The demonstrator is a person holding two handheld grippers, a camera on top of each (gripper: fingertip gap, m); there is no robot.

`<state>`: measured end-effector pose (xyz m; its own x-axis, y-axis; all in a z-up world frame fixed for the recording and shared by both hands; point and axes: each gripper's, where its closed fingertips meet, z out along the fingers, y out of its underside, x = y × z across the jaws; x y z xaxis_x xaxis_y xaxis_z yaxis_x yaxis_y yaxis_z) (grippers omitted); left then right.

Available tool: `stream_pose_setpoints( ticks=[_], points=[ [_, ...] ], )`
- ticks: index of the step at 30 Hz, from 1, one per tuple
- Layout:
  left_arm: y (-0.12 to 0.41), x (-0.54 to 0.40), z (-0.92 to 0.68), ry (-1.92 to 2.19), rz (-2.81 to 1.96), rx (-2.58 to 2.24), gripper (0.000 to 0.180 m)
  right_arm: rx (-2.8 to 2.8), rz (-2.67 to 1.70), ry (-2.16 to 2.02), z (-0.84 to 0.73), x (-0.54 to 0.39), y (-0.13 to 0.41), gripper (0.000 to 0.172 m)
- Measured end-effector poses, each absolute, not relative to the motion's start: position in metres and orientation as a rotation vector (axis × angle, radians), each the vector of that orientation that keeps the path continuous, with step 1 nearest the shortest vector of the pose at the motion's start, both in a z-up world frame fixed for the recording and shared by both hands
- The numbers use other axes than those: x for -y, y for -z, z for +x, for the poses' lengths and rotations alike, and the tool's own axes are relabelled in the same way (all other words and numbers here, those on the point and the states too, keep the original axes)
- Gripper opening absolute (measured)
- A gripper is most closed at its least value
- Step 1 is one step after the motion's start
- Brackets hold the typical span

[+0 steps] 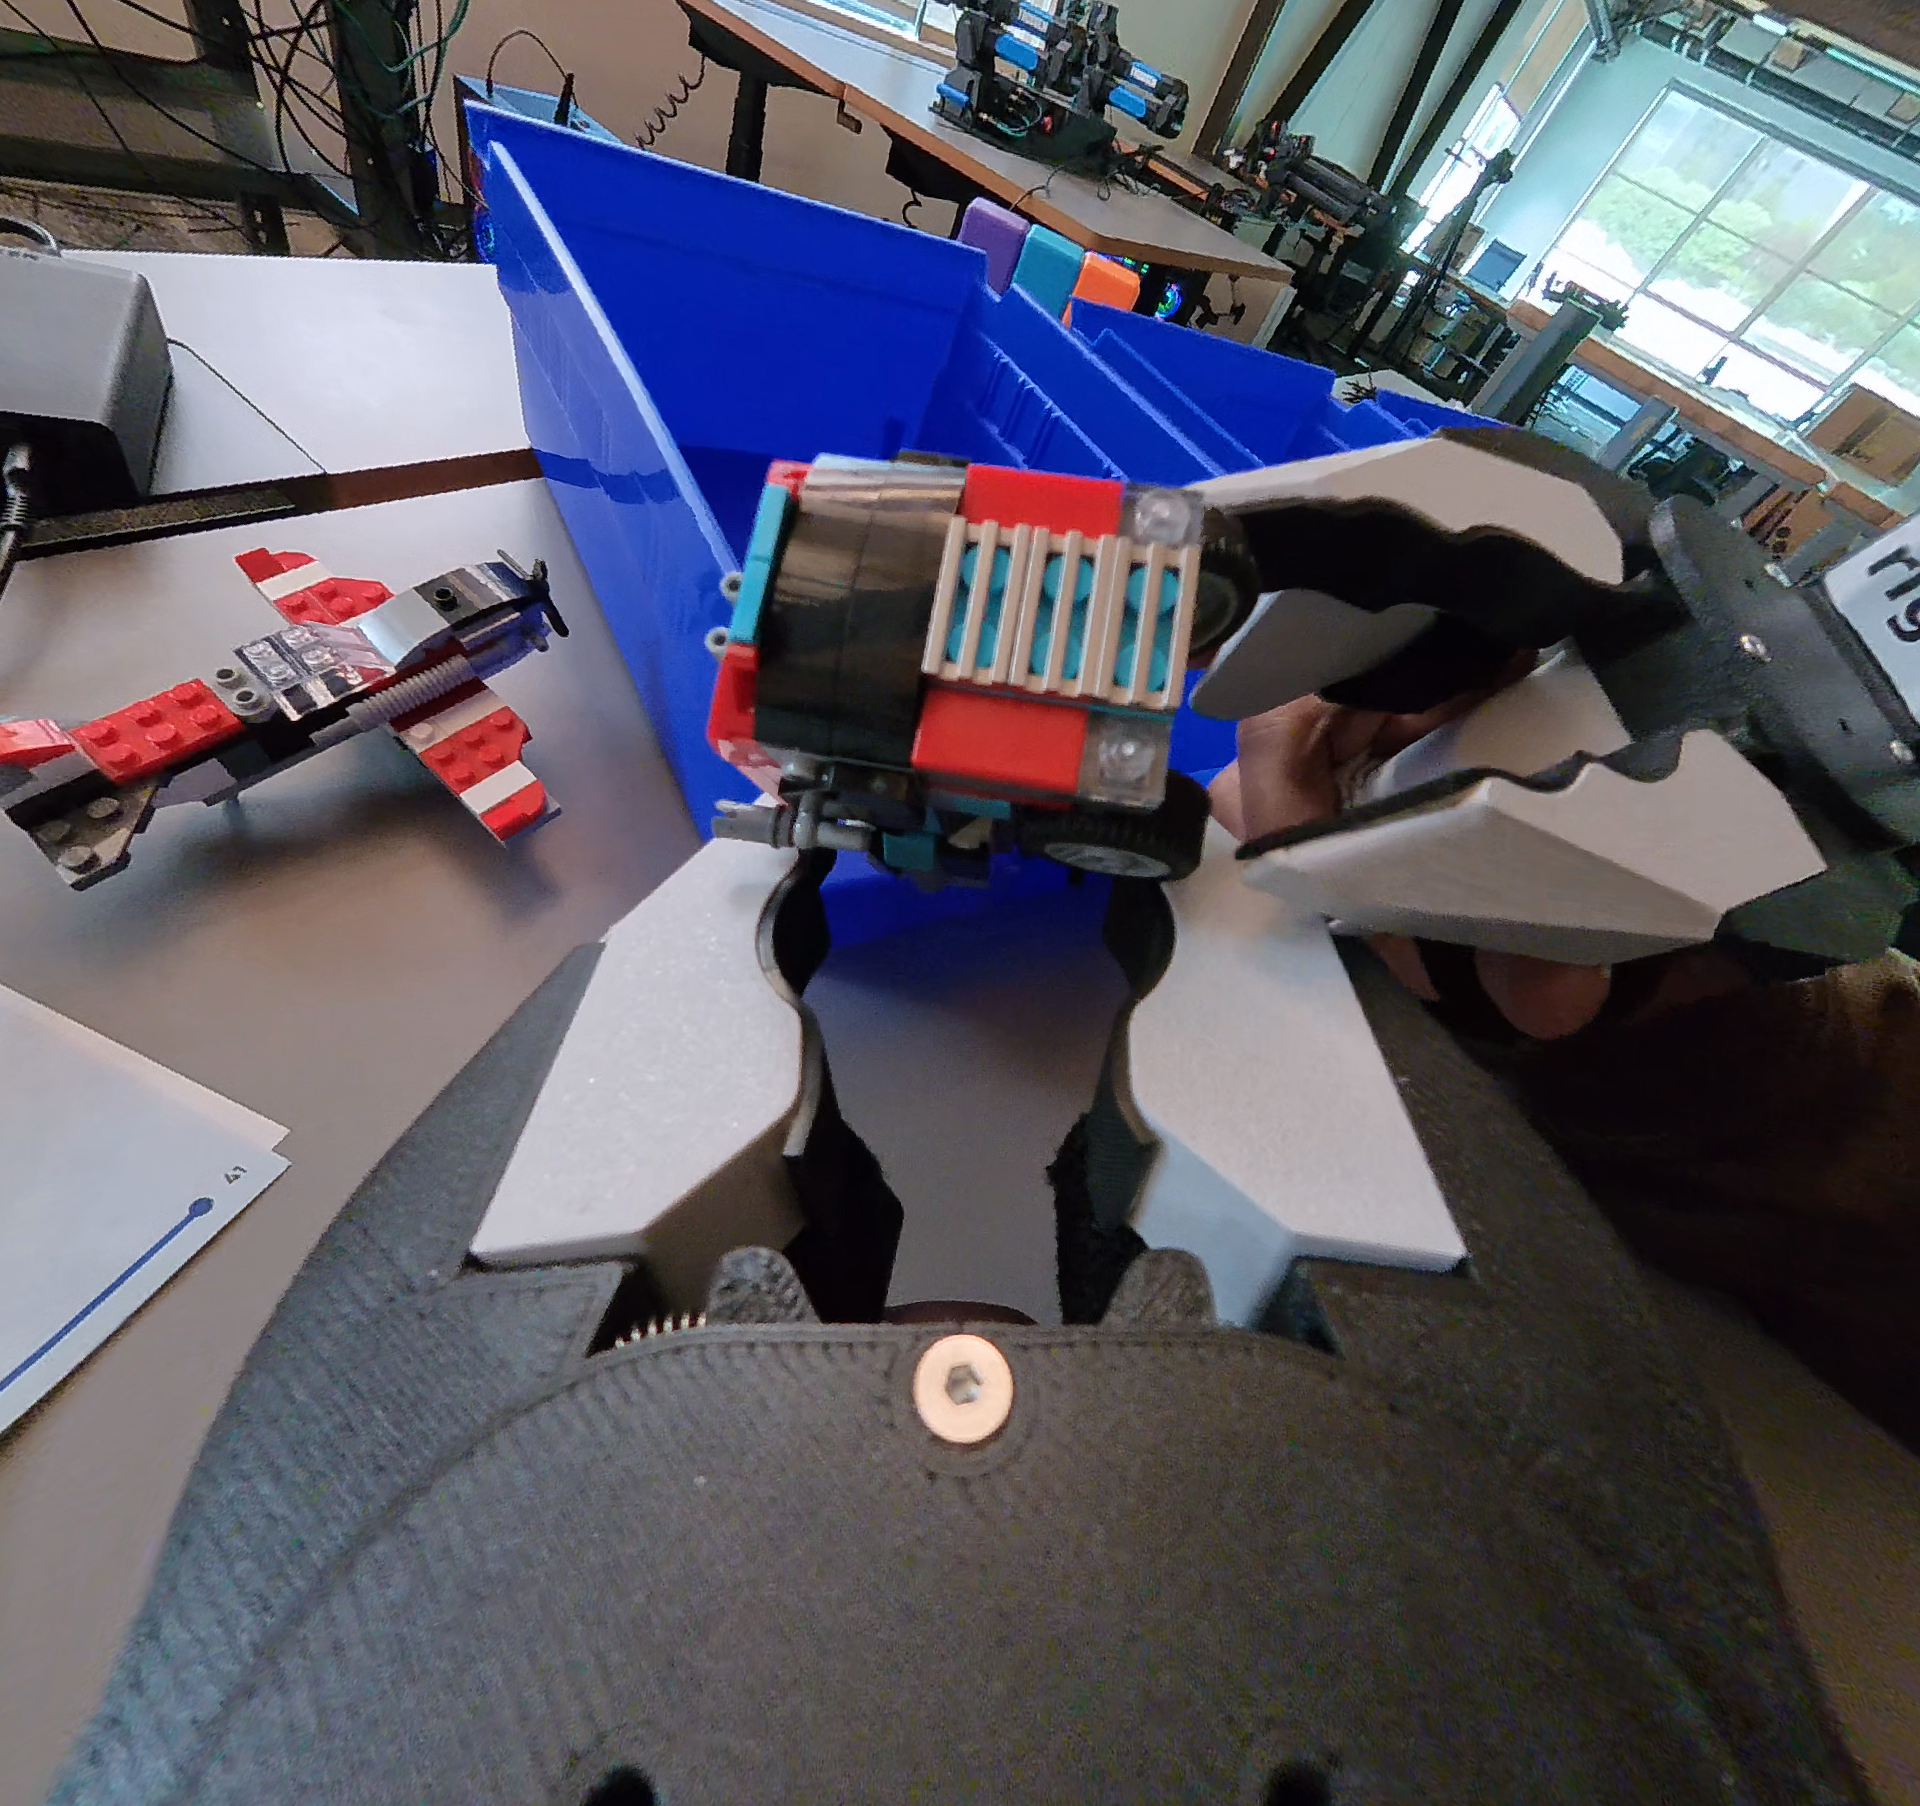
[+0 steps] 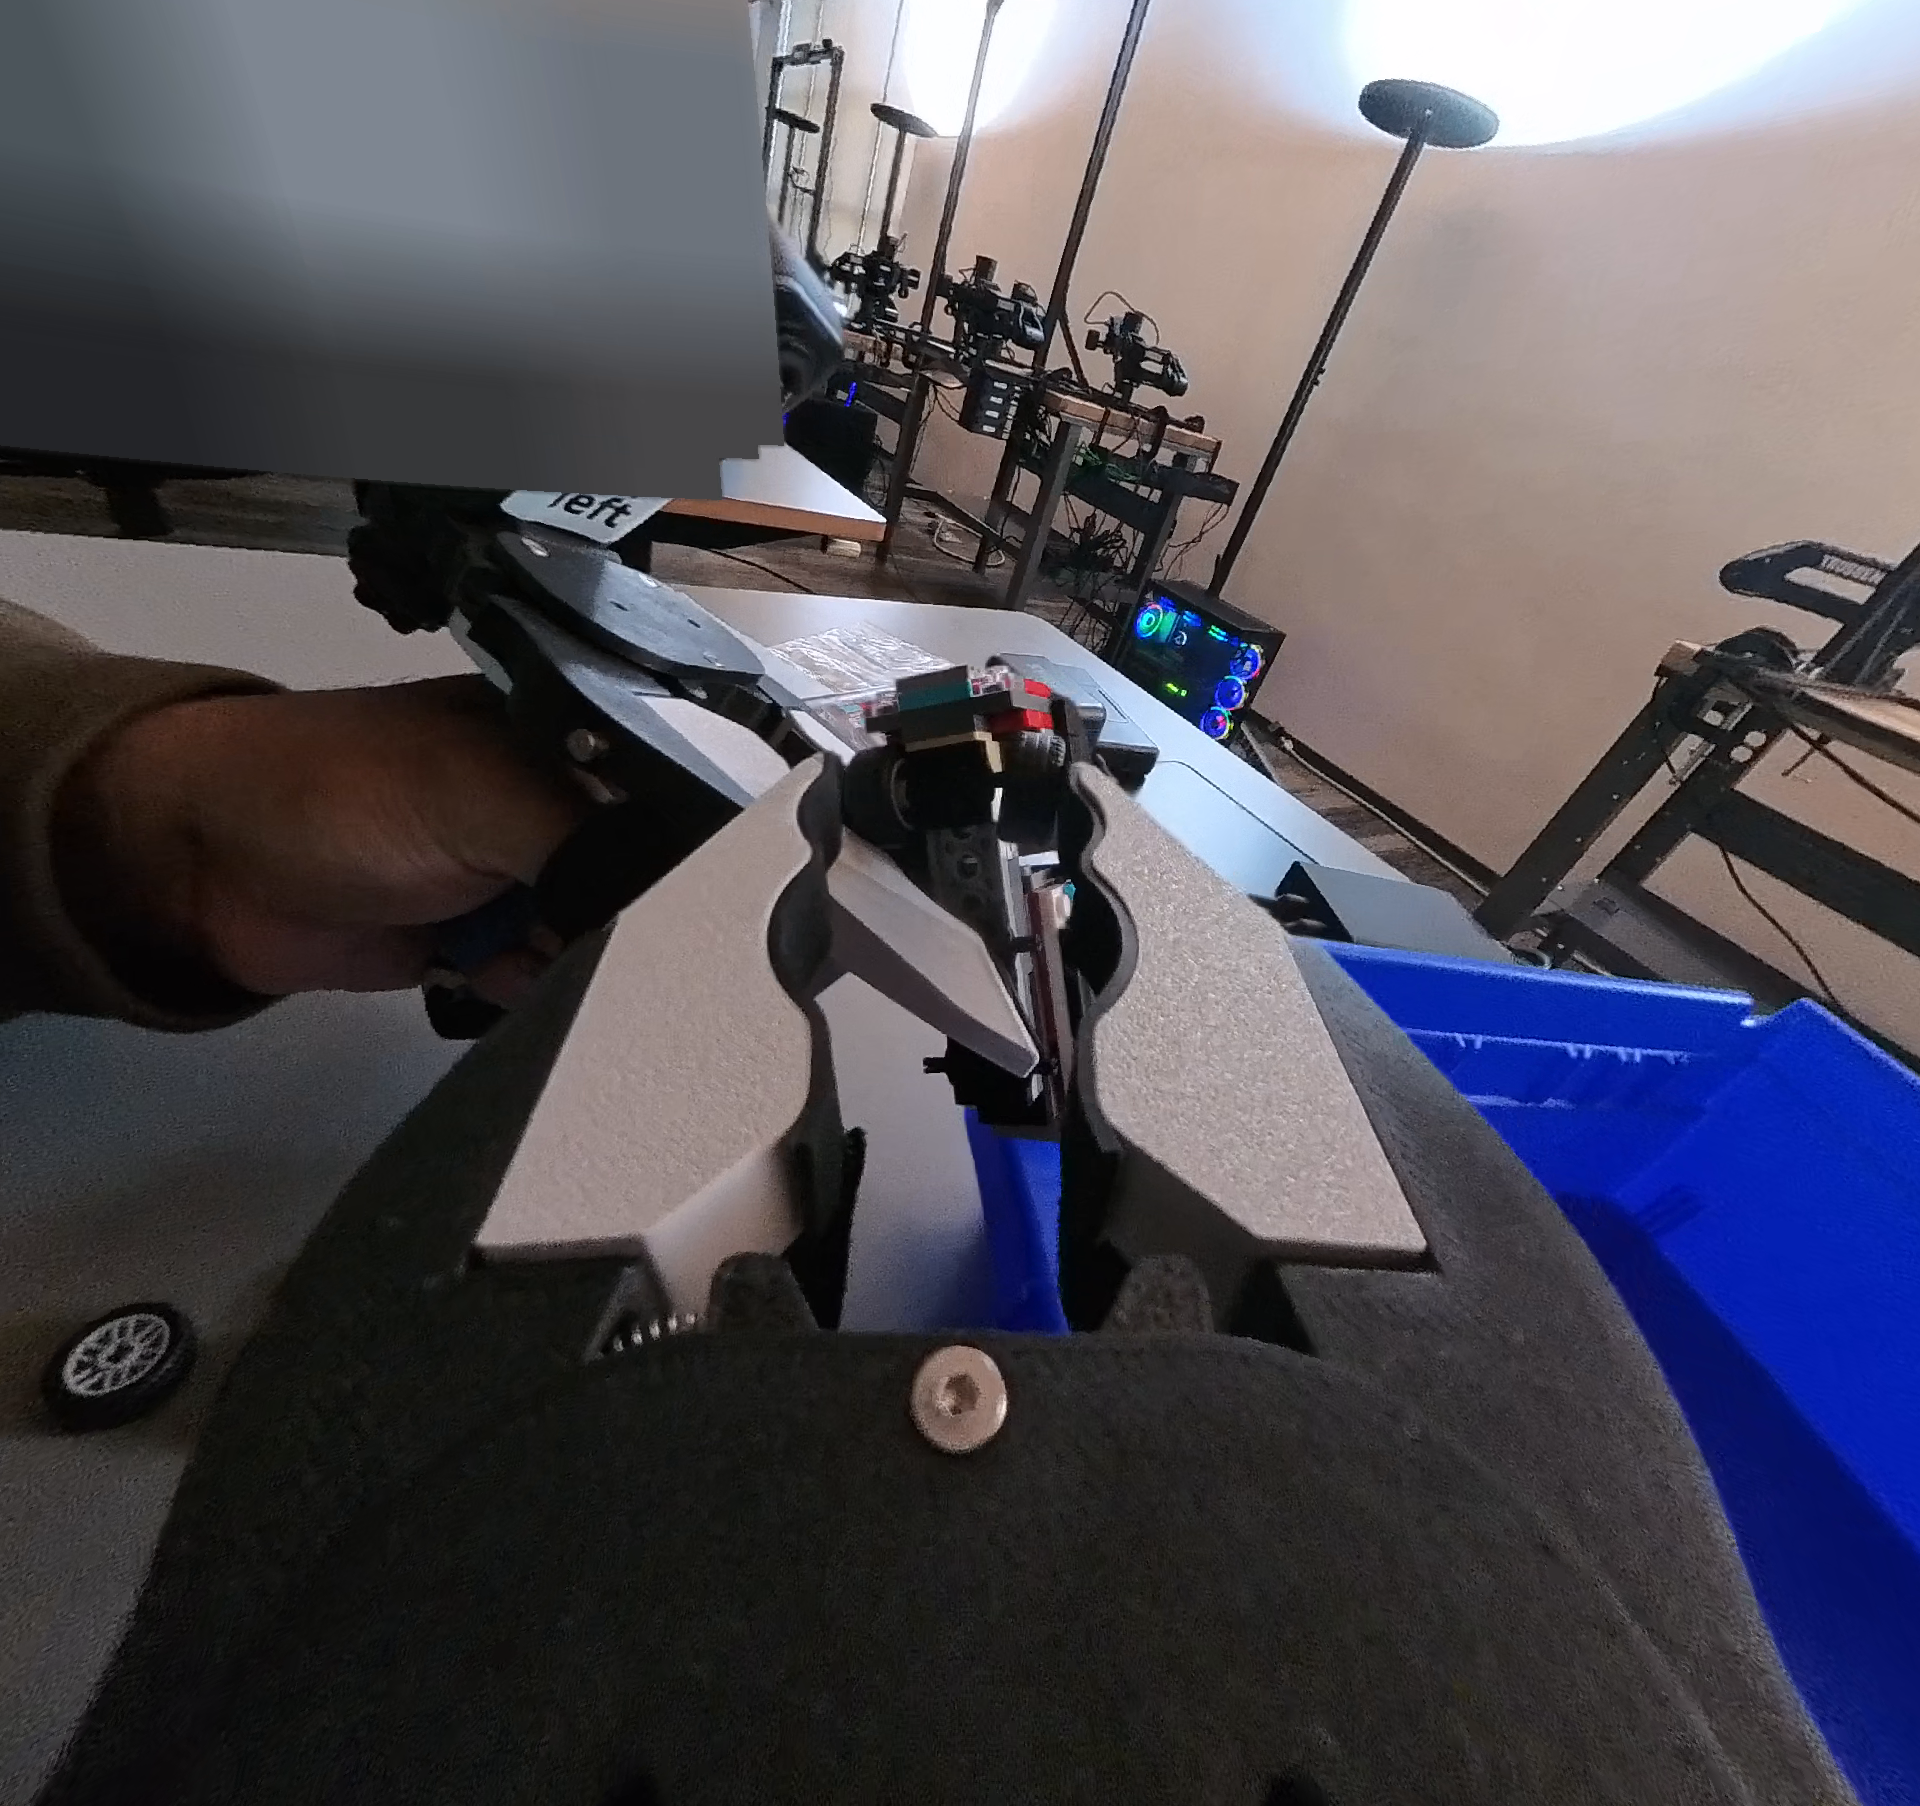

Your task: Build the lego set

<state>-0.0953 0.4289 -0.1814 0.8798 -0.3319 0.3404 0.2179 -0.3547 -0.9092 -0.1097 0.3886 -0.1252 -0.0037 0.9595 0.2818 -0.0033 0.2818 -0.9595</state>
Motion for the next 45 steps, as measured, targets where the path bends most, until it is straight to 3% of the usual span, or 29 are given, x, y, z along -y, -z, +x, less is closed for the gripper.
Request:
stream_pose_setpoints(
  ticks=[23,45],
  points=[
    [0.189,-0.423,-0.092,0.794,-1.902,-0.018,0.054,1.200,-1.238,-1.223,-0.115,-0.402,0.136,0.015],
    [0.179,-0.420,-0.089,0.830,-1.815,-0.124,0.054,1.177,-1.179,-1.173,-0.114,-0.399,0.131,0.013]
  ],
)
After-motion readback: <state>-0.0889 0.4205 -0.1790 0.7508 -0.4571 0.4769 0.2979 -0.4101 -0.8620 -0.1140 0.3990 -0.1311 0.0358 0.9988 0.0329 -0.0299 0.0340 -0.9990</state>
